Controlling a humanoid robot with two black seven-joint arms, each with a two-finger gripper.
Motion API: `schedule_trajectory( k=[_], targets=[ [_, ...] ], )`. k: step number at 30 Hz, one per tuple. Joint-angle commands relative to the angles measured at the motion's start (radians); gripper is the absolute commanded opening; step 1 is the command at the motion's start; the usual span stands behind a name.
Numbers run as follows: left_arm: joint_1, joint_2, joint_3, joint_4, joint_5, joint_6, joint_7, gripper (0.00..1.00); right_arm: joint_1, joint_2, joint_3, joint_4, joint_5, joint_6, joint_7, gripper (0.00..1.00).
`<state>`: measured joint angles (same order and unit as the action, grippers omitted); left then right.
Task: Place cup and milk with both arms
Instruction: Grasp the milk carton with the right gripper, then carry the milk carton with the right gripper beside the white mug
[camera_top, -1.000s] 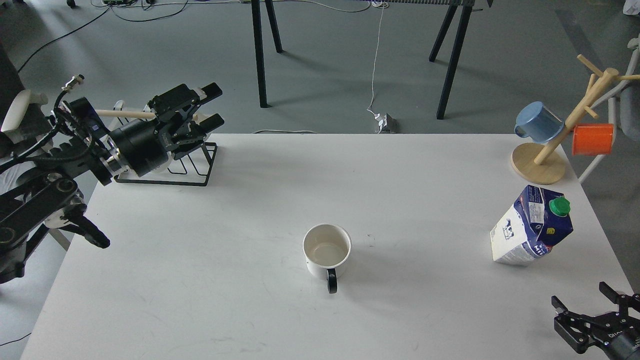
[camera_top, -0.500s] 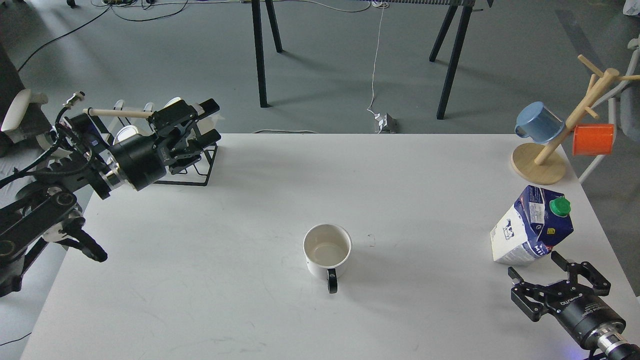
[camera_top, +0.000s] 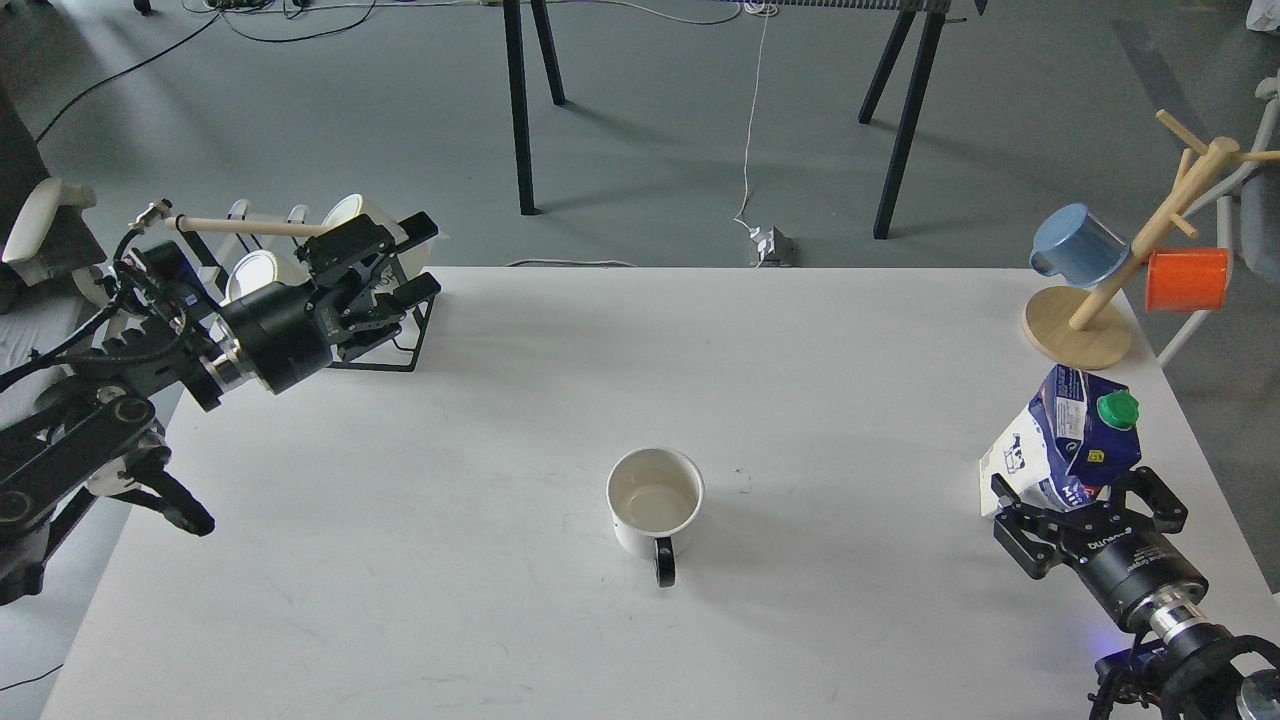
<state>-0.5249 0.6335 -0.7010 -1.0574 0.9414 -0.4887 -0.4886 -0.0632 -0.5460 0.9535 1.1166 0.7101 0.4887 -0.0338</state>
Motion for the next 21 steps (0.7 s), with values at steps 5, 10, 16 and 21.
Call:
schedule_trajectory(
  k=[5,10,16,21],
  targets=[
    [0.003,-0.005,0.0,0.034,0.0,0.0,0.0,0.93,0.006,0.021,0.002,-0.011,-0.053,0.0,0.0,0.53],
    [0.005,-0.006,0.002,0.036,0.0,0.0,0.0,0.93,0.003,0.021,0.01,-0.011,-0.063,0.0,0.002,0.39],
    [0.005,-0.008,0.002,0.048,0.0,0.0,0.0,0.94,0.002,0.027,0.01,-0.008,-0.064,0.0,0.002,0.37],
    [0.005,-0.008,0.003,0.051,0.002,0.0,0.0,0.94,0.002,0.037,0.01,0.002,-0.073,0.0,0.002,0.36]
  ],
)
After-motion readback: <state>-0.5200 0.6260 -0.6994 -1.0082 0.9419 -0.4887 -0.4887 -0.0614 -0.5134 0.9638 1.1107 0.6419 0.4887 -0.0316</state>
